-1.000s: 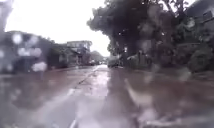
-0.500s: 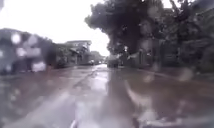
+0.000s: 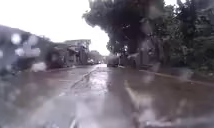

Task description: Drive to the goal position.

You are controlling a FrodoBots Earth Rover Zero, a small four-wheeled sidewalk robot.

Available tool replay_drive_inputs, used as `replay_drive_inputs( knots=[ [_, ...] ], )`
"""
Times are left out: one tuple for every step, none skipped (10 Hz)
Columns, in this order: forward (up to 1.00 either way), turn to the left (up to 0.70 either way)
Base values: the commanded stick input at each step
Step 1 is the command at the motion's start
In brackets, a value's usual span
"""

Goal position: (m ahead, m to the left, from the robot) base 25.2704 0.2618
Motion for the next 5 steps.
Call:
replay_drive_inputs(
  knots=[
    [1.0,0.0],
    [1.0,0.0],
    [1.0,0.0],
    [1.0,0.0],
    [1.0,0.0]
  ],
)
